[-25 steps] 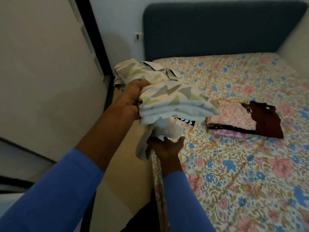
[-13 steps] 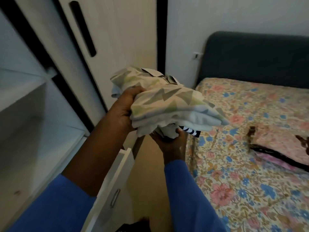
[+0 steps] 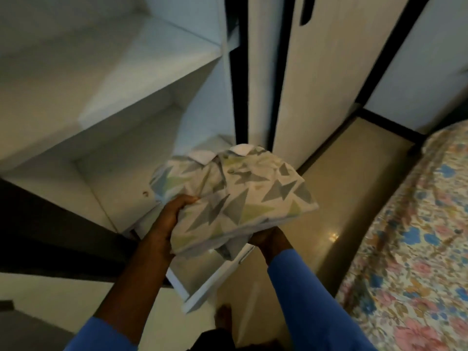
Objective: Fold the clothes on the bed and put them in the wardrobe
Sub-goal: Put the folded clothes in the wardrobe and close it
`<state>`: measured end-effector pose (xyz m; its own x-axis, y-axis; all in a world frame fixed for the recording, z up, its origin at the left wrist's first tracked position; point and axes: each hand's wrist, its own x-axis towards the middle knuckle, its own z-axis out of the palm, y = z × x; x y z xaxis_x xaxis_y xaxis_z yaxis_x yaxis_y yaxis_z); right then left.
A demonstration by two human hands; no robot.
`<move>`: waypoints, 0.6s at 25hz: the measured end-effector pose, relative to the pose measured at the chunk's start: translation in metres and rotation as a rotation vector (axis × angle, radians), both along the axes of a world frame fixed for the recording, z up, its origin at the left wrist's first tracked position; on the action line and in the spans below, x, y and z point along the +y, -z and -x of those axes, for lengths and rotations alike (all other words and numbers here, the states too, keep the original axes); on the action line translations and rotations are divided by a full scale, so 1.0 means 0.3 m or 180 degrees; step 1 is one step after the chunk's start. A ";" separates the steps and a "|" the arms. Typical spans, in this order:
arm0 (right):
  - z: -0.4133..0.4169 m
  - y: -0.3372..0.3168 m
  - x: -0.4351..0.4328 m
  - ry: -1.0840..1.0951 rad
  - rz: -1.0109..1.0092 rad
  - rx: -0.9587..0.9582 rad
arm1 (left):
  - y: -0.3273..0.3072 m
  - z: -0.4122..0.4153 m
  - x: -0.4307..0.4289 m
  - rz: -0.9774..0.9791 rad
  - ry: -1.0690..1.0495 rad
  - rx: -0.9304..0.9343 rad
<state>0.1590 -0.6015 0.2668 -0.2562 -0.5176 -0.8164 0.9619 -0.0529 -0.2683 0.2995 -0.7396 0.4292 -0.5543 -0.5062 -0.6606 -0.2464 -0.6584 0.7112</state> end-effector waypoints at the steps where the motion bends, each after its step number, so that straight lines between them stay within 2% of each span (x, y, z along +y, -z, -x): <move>1: -0.039 0.004 -0.048 0.0080 0.0322 -0.0246 | 0.044 -0.020 -0.021 -0.0066 0.0020 -0.0092; 4: -0.097 0.038 -0.123 0.0172 -0.0014 -0.0363 | 0.250 -0.126 -0.087 -0.0478 -0.0302 -0.0164; 7: -0.055 0.082 -0.224 0.0001 -0.0451 0.0138 | 0.452 -0.134 -0.147 -0.0819 -0.0671 -0.0405; 10: 0.044 0.230 -0.277 0.0038 -0.0844 0.0581 | 0.644 -0.088 -0.173 -0.0949 -0.0767 -0.0538; 13: 0.136 0.410 -0.302 0.0261 -0.1122 0.0881 | 0.862 -0.031 -0.211 -0.0766 -0.0684 -0.0923; 15: 0.156 0.501 -0.346 0.0333 -0.1344 0.0744 | 1.011 -0.017 -0.238 -0.0861 -0.0826 -0.1068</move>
<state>0.1122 -0.7054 0.1165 -0.4905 -0.1155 -0.8637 0.8687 0.0139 -0.4952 0.3047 -0.8110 0.1261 -0.1673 -0.3852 -0.9075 -0.2361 -0.8781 0.4162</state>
